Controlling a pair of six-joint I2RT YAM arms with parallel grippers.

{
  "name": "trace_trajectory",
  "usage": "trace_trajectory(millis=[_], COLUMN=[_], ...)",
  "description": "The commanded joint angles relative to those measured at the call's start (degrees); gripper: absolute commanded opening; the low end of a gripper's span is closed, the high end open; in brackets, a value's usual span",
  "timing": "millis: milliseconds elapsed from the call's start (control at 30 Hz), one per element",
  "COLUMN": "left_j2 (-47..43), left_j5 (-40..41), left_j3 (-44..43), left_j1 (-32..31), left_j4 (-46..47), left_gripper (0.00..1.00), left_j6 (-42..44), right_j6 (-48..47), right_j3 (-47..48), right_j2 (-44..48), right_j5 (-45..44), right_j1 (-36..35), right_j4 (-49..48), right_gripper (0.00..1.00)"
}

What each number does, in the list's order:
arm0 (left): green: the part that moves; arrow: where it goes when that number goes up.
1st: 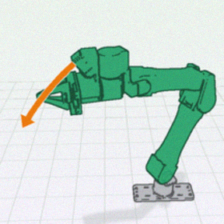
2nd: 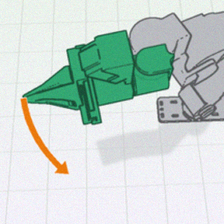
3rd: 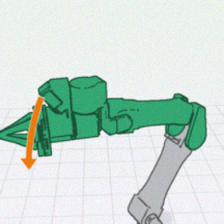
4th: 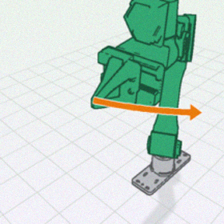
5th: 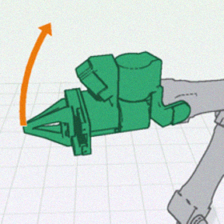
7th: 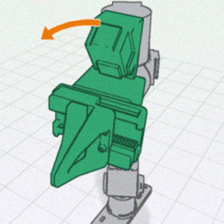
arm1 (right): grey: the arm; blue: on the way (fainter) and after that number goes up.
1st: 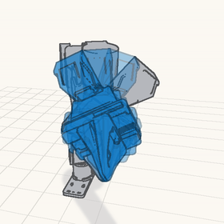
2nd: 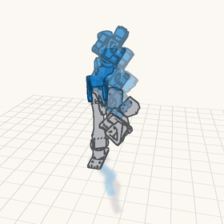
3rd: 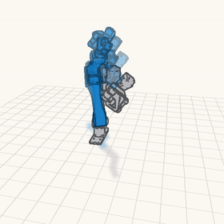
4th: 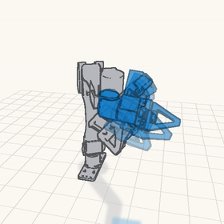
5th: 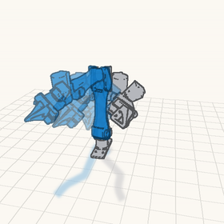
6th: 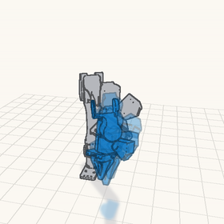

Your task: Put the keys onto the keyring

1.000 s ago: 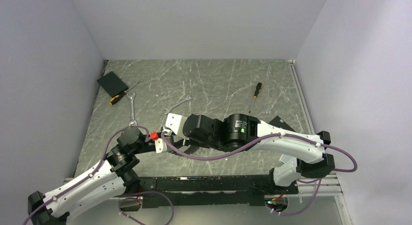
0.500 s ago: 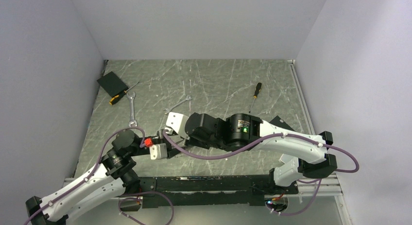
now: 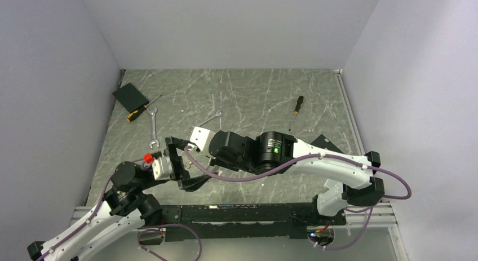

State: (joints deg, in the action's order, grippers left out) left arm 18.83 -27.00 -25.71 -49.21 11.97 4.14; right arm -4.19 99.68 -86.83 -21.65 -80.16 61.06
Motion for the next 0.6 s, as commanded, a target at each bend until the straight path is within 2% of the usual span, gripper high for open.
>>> trace_trajectory(millis=[0,67,167,300,567], left_j2=[-1.2,-0.1,2.7,4.3,5.0], left_j5=[19.1,24.1,26.4,23.9,22.8], left_j3=[-4.1,-7.6,-12.0,-13.6,-10.7], left_j1=[-0.2,-0.3,-0.2,-0.3,-0.3], left_j4=[-8.7,-17.1,-24.0,-24.5,-20.1], left_gripper=[1.00,1.00,0.99,0.99,0.90], left_j6=[-21.0,-27.0,-34.9,-38.8,-36.5], right_j6=[2.5,3.3,4.1,6.5,6.5], right_j3=[2.4,2.7,3.3,6.6,14.6], right_j2=[0.5,0.3,-0.1,-2.3,-7.5], right_j5=[-4.1,-5.8,-7.4,-9.4,-9.9], right_j1=[0.1,0.1,0.1,0.1,0.2], right_j4=[-3.9,-3.9,-3.6,-0.8,6.7], right_gripper=[0.00,0.00,0.00,0.00,0.00])
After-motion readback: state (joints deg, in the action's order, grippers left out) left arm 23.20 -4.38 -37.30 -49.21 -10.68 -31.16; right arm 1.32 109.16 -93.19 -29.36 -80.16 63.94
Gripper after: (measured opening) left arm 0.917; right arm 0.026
